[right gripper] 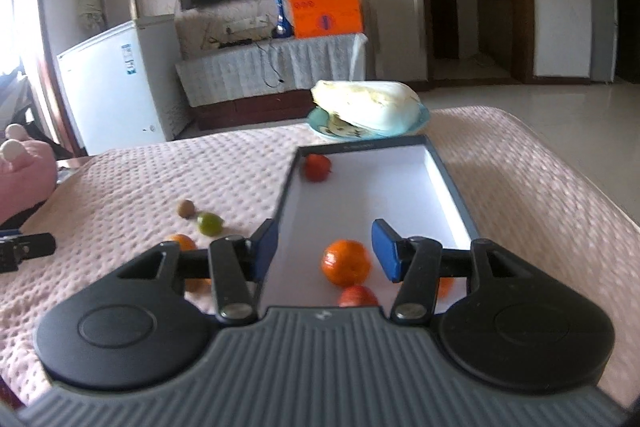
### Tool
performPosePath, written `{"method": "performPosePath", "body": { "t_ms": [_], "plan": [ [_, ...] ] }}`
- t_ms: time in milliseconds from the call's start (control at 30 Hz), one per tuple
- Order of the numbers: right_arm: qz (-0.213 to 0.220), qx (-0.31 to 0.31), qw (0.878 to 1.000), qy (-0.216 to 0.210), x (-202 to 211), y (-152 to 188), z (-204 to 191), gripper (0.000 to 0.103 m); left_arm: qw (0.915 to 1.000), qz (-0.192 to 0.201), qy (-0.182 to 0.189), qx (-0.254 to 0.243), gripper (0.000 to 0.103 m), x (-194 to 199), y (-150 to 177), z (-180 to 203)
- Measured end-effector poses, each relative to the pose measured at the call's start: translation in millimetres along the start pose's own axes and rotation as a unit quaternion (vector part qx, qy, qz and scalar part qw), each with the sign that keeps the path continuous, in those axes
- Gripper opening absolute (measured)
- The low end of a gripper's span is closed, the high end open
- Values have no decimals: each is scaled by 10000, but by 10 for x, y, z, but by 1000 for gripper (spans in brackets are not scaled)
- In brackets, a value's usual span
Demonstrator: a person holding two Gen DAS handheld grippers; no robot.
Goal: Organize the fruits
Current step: 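Grasp a small orange on the quilt with the right gripper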
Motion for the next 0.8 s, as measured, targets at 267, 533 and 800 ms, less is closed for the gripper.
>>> {"method": "performPosePath", "body": {
  "t_ms": [267, 533, 800],
  "plan": [
    [-10, 211, 9996, 189, -102, 21, -99, 53, 10000, 18, 82, 4, 71, 0, -13, -11],
    [-124, 544, 9963, -651, -63, 128, -522, 45, 9997, 21, 229, 126, 70, -9, -40, 24],
    [-661, 958, 9912, -627, -301, 387, -875, 31, 9992, 10, 381, 73, 70, -3, -42, 159]
  ]
}}
Point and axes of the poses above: each gripper's, at about its wrist camera, not at the fingertips, and x roughly against the way its jaws point, z to its right, y to its underside, the point moved 10 cm from there along -x, roughly the way its jaws point, and after that the axes turned 5 degrees about -x, right-handed, at the moved point
